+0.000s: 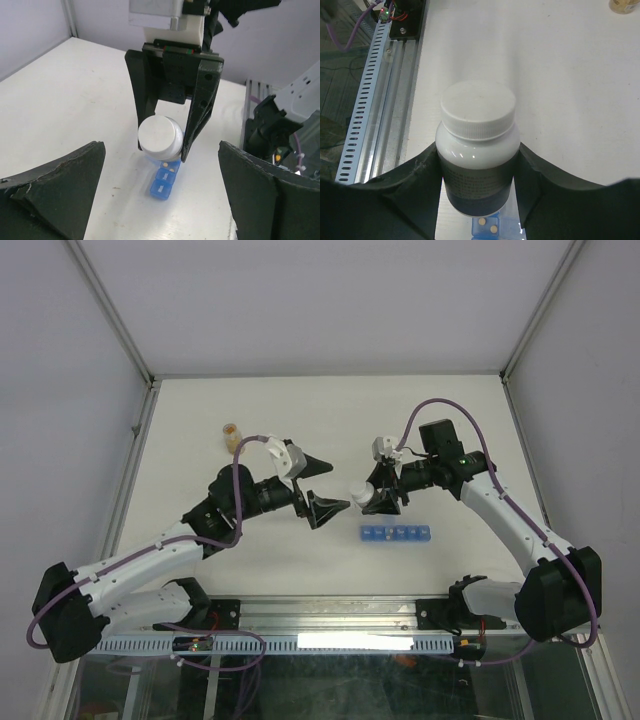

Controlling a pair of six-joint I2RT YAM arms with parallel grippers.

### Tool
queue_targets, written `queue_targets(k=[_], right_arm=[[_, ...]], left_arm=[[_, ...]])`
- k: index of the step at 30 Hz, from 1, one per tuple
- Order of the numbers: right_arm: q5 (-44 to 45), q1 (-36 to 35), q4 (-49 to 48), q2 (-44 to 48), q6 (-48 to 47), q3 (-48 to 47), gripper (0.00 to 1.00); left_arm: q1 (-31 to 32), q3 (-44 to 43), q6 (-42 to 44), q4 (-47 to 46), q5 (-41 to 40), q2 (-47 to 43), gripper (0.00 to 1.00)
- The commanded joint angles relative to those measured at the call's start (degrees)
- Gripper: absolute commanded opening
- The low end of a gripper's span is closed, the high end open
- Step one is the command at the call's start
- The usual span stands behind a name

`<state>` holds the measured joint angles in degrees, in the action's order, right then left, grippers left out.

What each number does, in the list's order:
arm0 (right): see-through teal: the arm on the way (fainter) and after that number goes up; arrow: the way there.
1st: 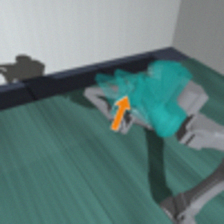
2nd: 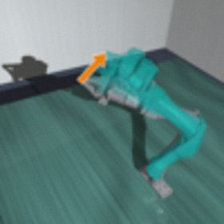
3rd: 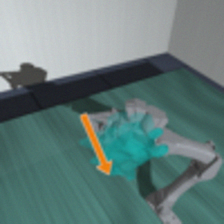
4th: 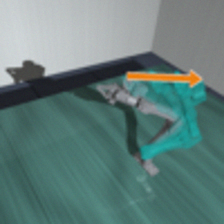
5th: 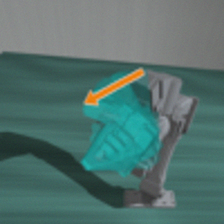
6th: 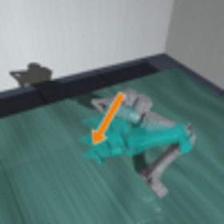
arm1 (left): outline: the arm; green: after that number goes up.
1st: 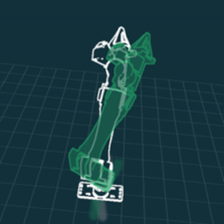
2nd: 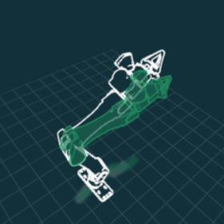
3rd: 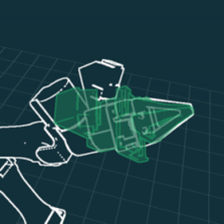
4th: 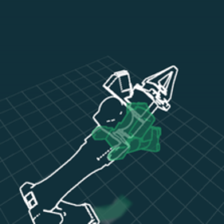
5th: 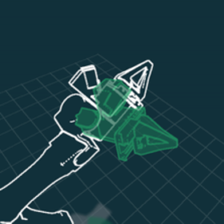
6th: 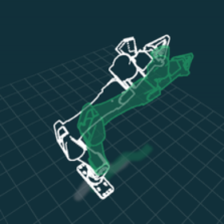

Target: Sort the pills into containers

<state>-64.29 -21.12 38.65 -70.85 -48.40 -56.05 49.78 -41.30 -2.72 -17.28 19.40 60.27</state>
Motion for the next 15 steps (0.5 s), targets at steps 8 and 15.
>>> queue_targets(k=[8,15], right_arm=[[-1.55,0.27,-1.93,0.17,-0.42,-2.79,0.0],[-1.66,0.19,-1.83,0.47,-1.07,-2.66,0.0]], left_arm=[[-0.63,8.42,-18.18,-13.55,-4.75,-8.88,0.99],[-0.68,11.25,-25.69,-14.63,-8.53,-8.96,0.99]])
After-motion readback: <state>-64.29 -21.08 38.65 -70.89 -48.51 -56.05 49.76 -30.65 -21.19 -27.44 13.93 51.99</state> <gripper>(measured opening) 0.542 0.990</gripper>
